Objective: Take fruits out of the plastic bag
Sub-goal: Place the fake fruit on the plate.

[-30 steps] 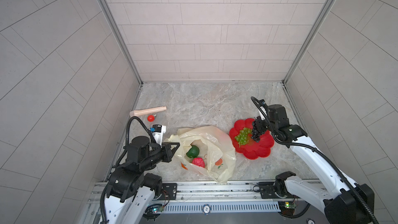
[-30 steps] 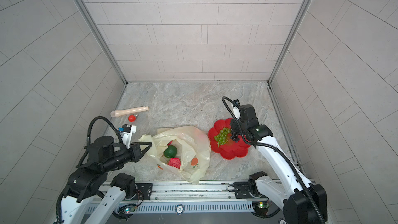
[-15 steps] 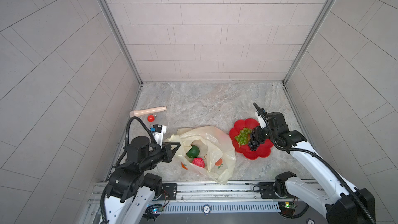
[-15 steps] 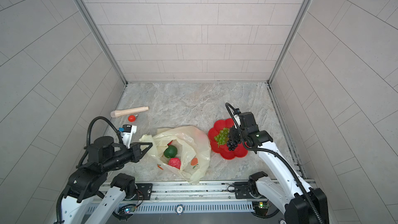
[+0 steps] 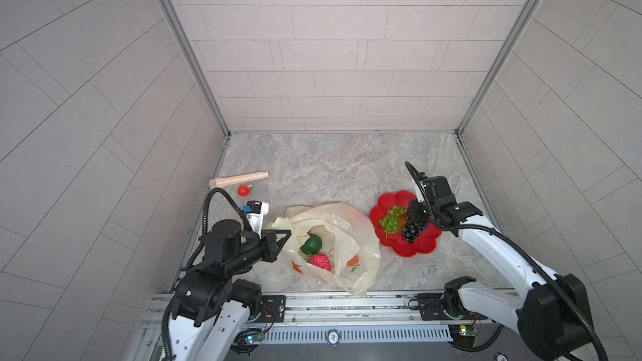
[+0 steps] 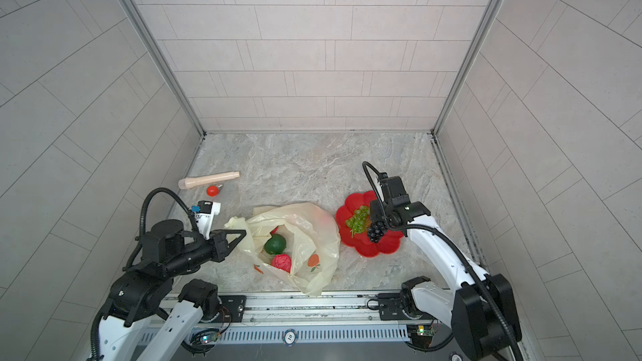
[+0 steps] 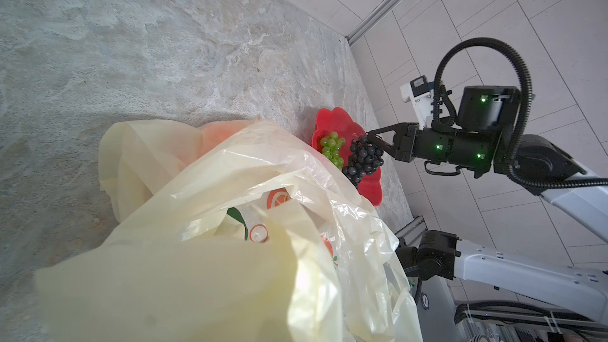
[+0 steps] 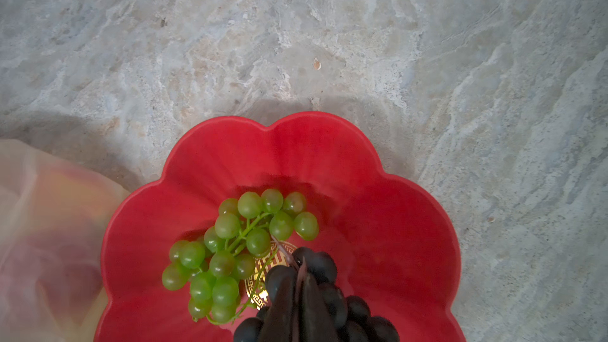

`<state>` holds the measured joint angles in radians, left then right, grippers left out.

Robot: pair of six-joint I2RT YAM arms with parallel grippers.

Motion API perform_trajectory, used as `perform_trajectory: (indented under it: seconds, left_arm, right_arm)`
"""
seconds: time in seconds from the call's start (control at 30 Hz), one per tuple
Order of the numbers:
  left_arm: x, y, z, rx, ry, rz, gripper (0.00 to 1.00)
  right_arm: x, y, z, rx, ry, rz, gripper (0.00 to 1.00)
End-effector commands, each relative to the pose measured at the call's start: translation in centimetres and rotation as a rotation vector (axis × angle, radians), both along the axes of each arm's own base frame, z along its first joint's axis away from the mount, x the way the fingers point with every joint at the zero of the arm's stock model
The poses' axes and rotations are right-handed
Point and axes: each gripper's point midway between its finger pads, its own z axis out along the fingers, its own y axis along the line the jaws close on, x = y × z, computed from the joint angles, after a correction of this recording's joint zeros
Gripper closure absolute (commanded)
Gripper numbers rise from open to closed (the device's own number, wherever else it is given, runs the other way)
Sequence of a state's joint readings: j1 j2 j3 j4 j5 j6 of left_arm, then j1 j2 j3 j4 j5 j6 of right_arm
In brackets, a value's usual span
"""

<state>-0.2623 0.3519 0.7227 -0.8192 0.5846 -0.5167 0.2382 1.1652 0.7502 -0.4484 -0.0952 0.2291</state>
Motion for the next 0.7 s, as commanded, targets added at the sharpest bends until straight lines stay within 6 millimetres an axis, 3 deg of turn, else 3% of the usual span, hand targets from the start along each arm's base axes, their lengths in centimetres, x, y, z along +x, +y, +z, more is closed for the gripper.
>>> perform_trajectory:
  seconds: [0.0,0.23,0.47,0.67]
  left_arm:
    - [0.1,-0.1,0.4,-0.011,-0.027,-0.003,0.96]
    - [0.0,0.1,0.4,-0.009,-0.034,0.005,0.96]
    - [0.1,0.1,0.4,-0.009,-0.031,0.007,0.96]
    - [0.2,0.1,0.2,-0.007,-0.021,0.008,0.96]
  right_arm:
    - [1.3,-0.8,-0.4,-0.048,0.031,-0.033,0.72]
    - [2.7,0.0,1.2,-0.009,0.015,-0.034,0.58]
    - [1.0,-1.0,2.6,-0.04,0.002,-0.052,0.56]
    - [-1.0,-1.1,0.5,0.004,0.009,-0.075,0.61]
